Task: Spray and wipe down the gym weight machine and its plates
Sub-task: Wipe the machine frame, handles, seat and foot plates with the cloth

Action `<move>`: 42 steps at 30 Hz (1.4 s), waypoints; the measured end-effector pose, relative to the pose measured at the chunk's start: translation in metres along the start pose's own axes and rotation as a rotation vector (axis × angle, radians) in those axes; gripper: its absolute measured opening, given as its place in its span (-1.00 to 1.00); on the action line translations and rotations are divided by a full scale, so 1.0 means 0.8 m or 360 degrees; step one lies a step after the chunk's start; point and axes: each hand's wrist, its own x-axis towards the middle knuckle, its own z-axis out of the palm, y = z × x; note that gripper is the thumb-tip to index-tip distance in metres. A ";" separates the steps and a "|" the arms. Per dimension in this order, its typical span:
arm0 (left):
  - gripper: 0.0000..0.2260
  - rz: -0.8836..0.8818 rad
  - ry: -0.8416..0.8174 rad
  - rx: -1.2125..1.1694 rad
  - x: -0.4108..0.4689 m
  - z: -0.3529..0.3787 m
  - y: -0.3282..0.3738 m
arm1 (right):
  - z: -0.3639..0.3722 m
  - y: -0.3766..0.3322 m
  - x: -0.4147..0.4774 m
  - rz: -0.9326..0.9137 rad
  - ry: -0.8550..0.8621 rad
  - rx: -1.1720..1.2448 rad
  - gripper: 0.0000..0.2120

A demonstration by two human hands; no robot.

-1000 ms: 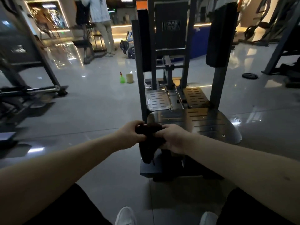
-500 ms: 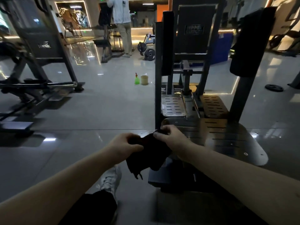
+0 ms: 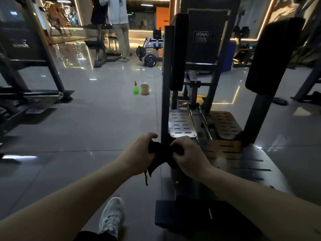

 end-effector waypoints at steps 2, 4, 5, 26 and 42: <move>-0.60 0.0039 0.0052 -0.0014 0.027 -0.007 0.000 | -0.002 0.006 0.020 0.0009 0.0029 -0.0045 -0.84; -0.74 0.0065 0.0141 -0.0032 0.055 -0.014 0.001 | -0.004 0.010 0.039 0.0050 0.0108 -0.0101 -0.82; -0.80 0.0068 0.0177 -0.0050 0.068 -0.017 0.002 | -0.005 0.010 0.049 0.0090 0.0169 -0.0154 -0.82; -0.77 0.0543 -0.0186 -0.0092 0.228 -0.001 -0.066 | 0.071 0.002 0.139 0.1067 0.0606 0.1919 -0.78; -0.71 0.0830 -0.0567 -0.0341 0.310 -0.041 -0.120 | 0.102 -0.020 0.193 0.1210 0.1173 0.0647 -0.66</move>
